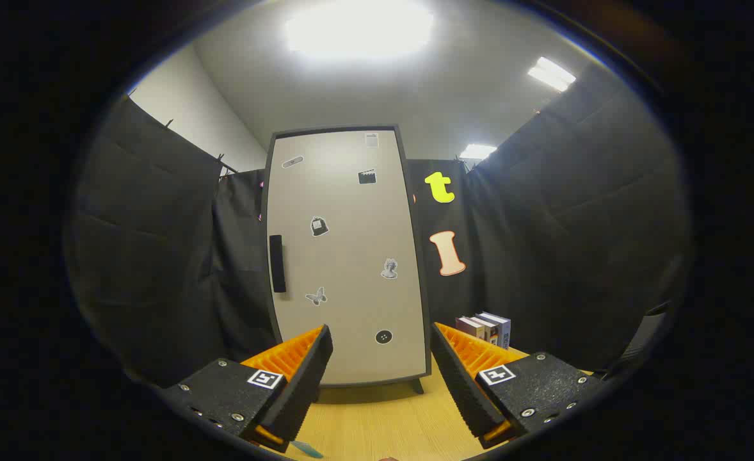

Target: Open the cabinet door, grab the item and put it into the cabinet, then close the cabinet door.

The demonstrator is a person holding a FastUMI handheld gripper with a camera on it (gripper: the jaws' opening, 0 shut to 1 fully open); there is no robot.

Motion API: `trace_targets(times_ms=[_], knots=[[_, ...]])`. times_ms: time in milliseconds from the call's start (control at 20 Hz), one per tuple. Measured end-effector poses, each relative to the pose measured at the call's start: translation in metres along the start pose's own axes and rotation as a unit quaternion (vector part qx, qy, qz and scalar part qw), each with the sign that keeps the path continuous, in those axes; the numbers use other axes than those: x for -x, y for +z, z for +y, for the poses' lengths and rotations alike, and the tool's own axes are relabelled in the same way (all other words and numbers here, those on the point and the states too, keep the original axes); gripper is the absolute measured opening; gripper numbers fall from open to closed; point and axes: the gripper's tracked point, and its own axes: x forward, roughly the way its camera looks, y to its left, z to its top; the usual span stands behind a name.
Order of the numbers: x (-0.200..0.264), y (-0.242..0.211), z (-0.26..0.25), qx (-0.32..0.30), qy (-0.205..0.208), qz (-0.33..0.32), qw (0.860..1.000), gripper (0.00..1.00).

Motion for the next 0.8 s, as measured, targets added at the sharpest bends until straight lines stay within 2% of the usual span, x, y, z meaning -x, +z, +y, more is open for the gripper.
trace_targets(times_ms=[450,800], knots=[[-0.003,-0.017,0.011,-0.013,0.014,0.024,1.000,0.95],[-0.007,-0.013,0.018,-0.025,0.023,0.023,0.999,0.95]])
